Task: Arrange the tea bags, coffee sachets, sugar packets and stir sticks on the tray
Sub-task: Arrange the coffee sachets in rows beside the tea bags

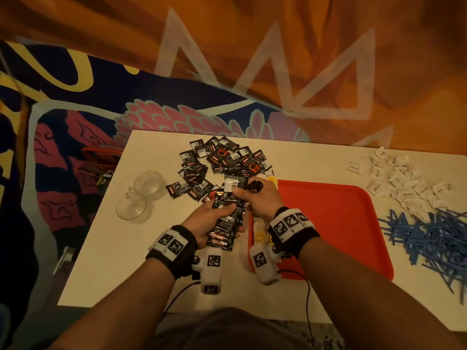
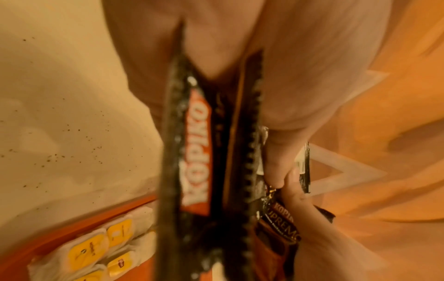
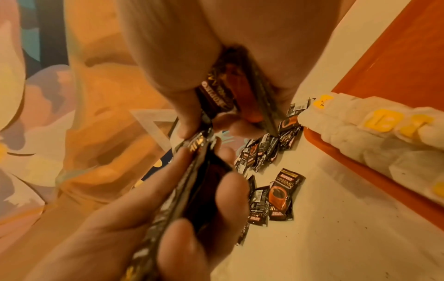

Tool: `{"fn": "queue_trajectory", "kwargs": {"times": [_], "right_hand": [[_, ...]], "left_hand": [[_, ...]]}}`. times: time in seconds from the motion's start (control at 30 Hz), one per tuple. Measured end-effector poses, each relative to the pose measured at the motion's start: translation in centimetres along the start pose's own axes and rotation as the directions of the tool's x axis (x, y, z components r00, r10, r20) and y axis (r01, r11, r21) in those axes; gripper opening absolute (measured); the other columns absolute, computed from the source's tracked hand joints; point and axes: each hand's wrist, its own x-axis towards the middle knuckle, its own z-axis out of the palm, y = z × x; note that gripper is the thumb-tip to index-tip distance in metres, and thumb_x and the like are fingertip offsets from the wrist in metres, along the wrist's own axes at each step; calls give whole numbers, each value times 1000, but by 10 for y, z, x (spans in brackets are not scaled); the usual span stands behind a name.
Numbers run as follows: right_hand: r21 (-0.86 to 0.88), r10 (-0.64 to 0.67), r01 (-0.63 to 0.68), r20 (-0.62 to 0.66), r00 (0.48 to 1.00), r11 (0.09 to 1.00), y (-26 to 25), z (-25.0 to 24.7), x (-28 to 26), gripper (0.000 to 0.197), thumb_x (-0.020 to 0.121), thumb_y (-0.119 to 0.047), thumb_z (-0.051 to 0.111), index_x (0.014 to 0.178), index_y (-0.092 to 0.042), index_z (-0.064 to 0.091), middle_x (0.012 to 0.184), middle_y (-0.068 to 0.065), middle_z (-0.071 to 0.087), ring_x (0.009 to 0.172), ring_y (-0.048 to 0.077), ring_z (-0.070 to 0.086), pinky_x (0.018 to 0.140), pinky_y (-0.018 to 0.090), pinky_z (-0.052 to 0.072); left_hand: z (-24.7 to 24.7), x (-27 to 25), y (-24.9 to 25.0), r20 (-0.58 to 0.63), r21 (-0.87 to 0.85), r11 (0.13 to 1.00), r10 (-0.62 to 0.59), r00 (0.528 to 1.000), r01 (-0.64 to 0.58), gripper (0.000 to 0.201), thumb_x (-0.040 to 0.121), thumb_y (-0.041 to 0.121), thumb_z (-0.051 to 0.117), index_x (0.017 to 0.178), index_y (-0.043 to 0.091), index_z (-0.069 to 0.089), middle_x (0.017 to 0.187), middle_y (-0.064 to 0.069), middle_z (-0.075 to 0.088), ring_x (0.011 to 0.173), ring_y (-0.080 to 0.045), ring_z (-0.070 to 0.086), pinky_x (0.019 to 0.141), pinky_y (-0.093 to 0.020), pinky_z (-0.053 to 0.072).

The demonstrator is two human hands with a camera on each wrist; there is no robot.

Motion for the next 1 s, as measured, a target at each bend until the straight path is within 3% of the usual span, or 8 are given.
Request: {"fn": "queue_trajectory", "kwargs": {"times": [0.23,0.37,0.5,0.6,0.7,0.8,0.87,1.0], "right_hand": [[62,-13,24,-167,986,998,3,-9,-3,20,84,-28,74,77,-11,66,76,14,67,65,32,60,68,47,54],[75,-173,192,-207,963,979,-11,-16,-11,15,85,-13,74,88,-28,72,90,-2,70,76,13,61,70,30,52],[-352,-525,525,103,845,775,-5,-14,-28,32,81,6,69,93,-24,74,103,-10,65,99,6,57,91,17,43],[-543,-629,663,287,723,515,8,-11,-31,32,74,10,71,95,-13,75,108,5,68,102,25,61,88,32,49],[-575,-624,694,364,692,434,11,-9,-33,32,73,11,71,97,-10,75,109,8,69,101,27,63,86,35,52],[-420,-468,523,234,852,742,13,-9,-36,36,83,11,59,102,-16,74,113,-2,67,101,7,59,94,15,44],[-80,-256,255,-2,967,964,12,-8,-35,36,89,5,57,100,-27,69,101,-3,68,87,8,63,81,25,55],[378,220,-237,88,971,895,8,-5,-30,39,83,-26,76,115,-26,53,99,8,65,81,22,66,73,39,57]], "left_hand": [[-6,-2,1,-5,-39,999,-32,999,32,20,100,16,56,117,6,54,91,-19,72,74,-35,71,57,-36,59],[-9,-1,2,-35,-104,994,-31,999,27,29,101,15,54,125,0,51,91,-20,72,74,-36,72,57,-35,60],[-9,0,7,-104,-209,978,-26,994,4,56,89,22,65,138,2,45,110,-27,70,86,-42,72,60,-39,60],[-11,0,10,-142,-247,968,-2,990,-34,61,83,25,70,137,5,51,110,-25,71,86,-37,73,66,-42,59],[-13,2,6,-144,-218,974,32,989,-64,44,89,22,67,128,4,57,97,-20,74,80,-33,73,68,-42,59],[-13,0,3,-181,-159,984,53,982,-83,35,92,15,67,125,8,57,93,-17,76,74,-31,74,57,-38,59],[-13,0,2,-190,-123,989,62,980,-86,38,91,17,68,127,11,55,96,-16,76,77,-31,75,58,-38,59],[-10,1,0,-163,-104,989,85,983,-103,36,92,17,67,126,12,56,97,-15,76,80,-30,75,61,-39,59]]}}
